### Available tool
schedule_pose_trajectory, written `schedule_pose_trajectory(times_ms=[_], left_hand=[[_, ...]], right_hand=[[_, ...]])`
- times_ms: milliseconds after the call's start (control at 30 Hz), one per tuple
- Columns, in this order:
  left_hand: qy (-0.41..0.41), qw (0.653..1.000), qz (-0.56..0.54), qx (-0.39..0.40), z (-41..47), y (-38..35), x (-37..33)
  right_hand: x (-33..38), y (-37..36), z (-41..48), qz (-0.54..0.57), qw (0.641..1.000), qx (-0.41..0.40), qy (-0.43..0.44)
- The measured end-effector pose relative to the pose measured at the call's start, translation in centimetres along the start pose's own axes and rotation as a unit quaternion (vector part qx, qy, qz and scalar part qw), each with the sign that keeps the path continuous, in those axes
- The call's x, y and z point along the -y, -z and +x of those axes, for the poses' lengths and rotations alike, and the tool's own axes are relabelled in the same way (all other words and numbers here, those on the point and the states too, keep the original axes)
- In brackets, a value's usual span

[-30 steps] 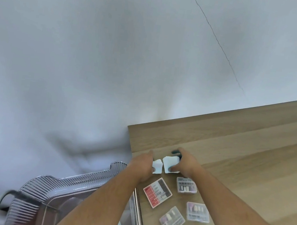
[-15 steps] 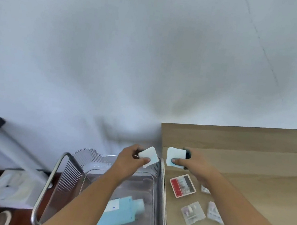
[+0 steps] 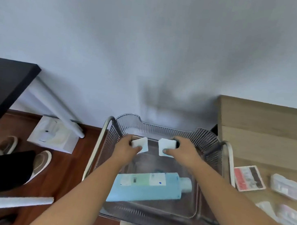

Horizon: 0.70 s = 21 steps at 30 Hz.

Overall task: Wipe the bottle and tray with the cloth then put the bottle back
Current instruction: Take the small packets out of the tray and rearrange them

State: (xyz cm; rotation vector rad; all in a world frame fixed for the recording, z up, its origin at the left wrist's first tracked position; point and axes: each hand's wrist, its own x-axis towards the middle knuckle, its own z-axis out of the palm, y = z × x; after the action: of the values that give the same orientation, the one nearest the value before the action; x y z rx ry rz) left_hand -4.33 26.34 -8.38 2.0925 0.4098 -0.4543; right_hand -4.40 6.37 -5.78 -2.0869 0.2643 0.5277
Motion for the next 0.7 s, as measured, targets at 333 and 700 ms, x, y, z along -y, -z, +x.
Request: schedule_pose_trajectory(times_ms=[333,700], left_hand=[[0.042,0.997,0.062,-0.016,5.2,-2.4,3.6],[0.014,0.989,0.15,-0.001,5.7,-2.3,5.0]], right_hand=[[-3.0,-7.2,7.0,-0.082,0.996,-0.004,-0.018],[-5.5,-6.1,6.9,-0.211,0.976,0.022,0.038]])
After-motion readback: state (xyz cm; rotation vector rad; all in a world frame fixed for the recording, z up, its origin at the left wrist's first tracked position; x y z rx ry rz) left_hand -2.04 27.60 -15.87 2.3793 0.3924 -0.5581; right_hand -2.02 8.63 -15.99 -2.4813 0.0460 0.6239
